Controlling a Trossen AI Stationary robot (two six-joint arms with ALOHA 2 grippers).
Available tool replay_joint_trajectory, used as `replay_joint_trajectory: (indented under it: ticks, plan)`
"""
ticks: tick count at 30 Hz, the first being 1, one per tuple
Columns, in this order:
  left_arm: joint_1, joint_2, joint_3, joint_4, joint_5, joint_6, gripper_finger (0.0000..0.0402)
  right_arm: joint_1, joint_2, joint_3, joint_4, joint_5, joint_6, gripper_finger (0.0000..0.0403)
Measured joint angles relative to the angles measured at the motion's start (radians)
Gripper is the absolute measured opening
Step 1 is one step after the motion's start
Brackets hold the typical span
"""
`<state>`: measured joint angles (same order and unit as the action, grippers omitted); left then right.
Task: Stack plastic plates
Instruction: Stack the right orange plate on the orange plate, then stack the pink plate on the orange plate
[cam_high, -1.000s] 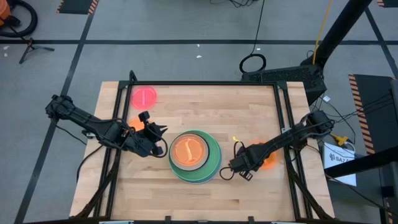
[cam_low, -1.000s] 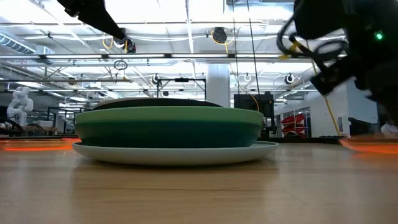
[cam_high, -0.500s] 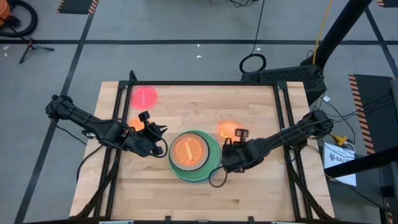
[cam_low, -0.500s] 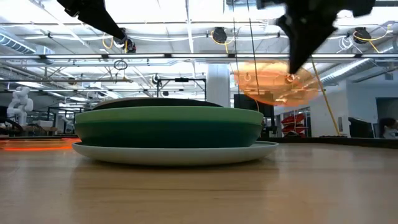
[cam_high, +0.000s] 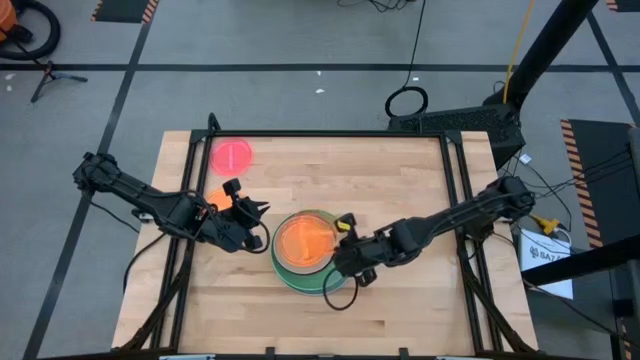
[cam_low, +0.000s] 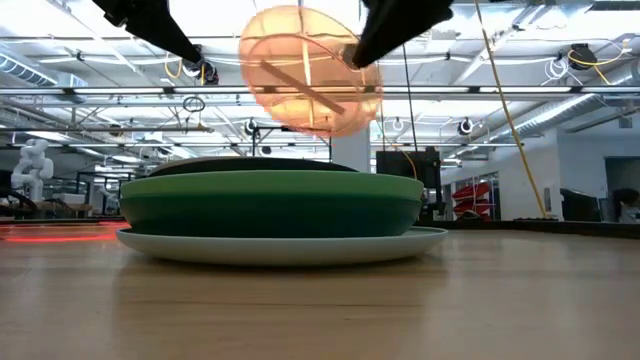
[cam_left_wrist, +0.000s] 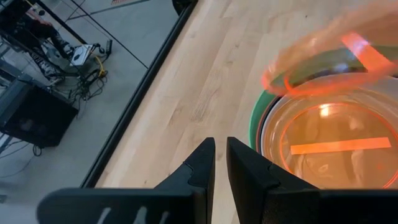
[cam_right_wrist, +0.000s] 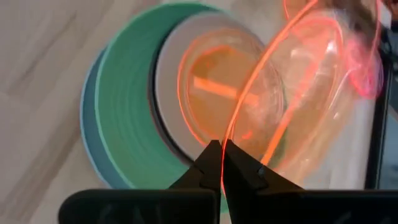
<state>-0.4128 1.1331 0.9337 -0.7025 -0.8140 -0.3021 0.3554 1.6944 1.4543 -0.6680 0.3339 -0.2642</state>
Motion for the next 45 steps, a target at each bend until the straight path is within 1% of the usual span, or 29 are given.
replay_joint_trajectory:
  ticks: [5, 13, 16, 21, 28, 35, 39, 45]
  plan:
    - [0.0, 0.0, 0.0, 0.0, 0.0, -0.002, 0.0049, -0.015, 0.057, 0.001, 0.027, -0.051, -0.058, 0.0]
    - [0.0, 0.0, 0.0, -0.001, 0.0, -0.002, 0.0049, -0.016, 0.166, 0.001, 0.029, 0.001, -0.117, 0.0003]
    - [0.0, 0.0, 0.0, -0.001, 0.0, -0.002, 0.0049, -0.016, 0.188, 0.001, 0.029, 0.005, -0.141, 0.0014]
    - [0.0, 0.0, 0.0, -0.001, 0.0, -0.002, 0.0049, -0.016, 0.215, 0.001, 0.035, 0.006, -0.133, 0.0042]
    - [0.0, 0.0, 0.0, -0.002, 0.0, -0.014, 0.0049, -0.016, 0.204, 0.002, 0.075, 0.007, -0.079, 0.0079]
    - [0.0, 0.0, 0.0, -0.002, 0.0, -0.033, 0.0049, -0.016, 0.201, 0.047, 0.065, 0.006, 0.001, 0.0106]
    - [0.0, 0.0, 0.0, -0.003, 0.0, -0.073, 0.0049, -0.016, 0.19, 0.072, 0.02, 0.009, 0.067, 0.0108]
    - [0.0, 0.0, 0.0, -0.018, 0.003, -0.161, 0.0049, -0.017, 0.119, 0.072, -0.065, 0.012, 0.121, 0.0096]
